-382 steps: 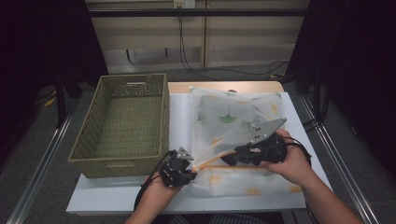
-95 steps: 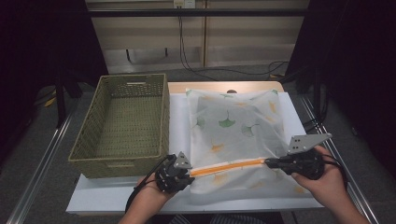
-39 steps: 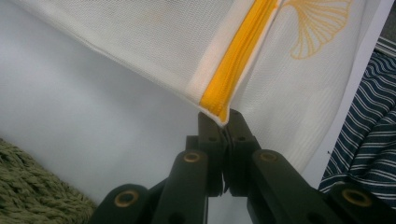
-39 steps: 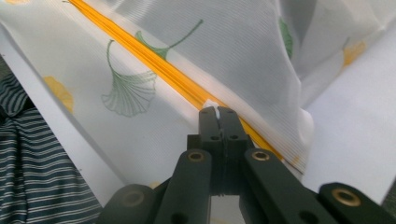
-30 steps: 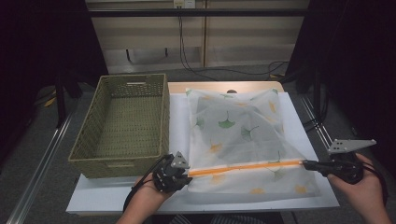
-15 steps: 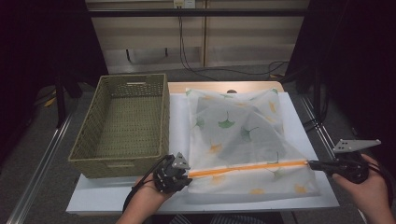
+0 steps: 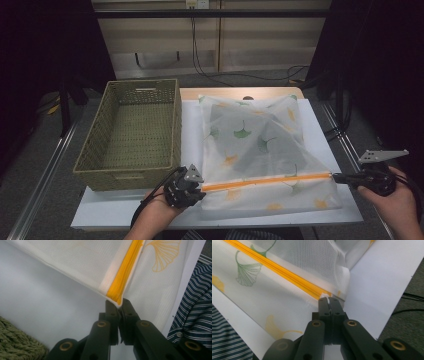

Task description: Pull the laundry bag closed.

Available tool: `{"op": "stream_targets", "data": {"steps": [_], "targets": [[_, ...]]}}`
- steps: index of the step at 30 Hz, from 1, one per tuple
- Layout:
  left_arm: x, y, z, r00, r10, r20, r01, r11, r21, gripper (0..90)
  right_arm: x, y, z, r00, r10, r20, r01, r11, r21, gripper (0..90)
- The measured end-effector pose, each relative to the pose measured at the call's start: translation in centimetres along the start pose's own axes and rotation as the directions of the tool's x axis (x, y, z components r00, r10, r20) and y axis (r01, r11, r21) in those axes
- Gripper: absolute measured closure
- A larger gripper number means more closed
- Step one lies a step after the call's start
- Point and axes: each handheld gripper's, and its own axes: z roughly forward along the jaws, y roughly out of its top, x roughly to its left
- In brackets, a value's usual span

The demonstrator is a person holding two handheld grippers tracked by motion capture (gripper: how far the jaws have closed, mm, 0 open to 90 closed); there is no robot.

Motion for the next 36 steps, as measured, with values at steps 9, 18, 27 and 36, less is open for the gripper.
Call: {"op": "stream_targets", "data": {"steps": [9,18,27,36], "targets": [[-0.3,-0.1,-1.1,0.9999,0.001,-0.015,-0.003,0.9974,-0.072,67.1,0.0,-0.2,-1.4,0.9978,-0.043,0.05,0.047,0.996,-0.075,72.0],[-0.4,-0.4,-2.3,0.9992,-0.034,-0.023,0.03,0.9903,-0.135,60.3,0.2,0.4,-2.1,0.9965,-0.072,0.042,0.077,0.989,-0.126,68.3],[-0.1,-1.3,-3.4,0.9958,-0.065,-0.066,0.052,0.9838,-0.171,58.5,0.4,0.9,-2.0,0.9946,-0.099,0.031,0.103,0.985,-0.141,60.5],[0.6,-2.0,-4.4,0.9925,-0.103,-0.066,0.085,0.9683,-0.235,56.3,0.5,1.2,-1.6,0.9919,-0.123,0.029,0.126,0.976,-0.175,51.0]]}}
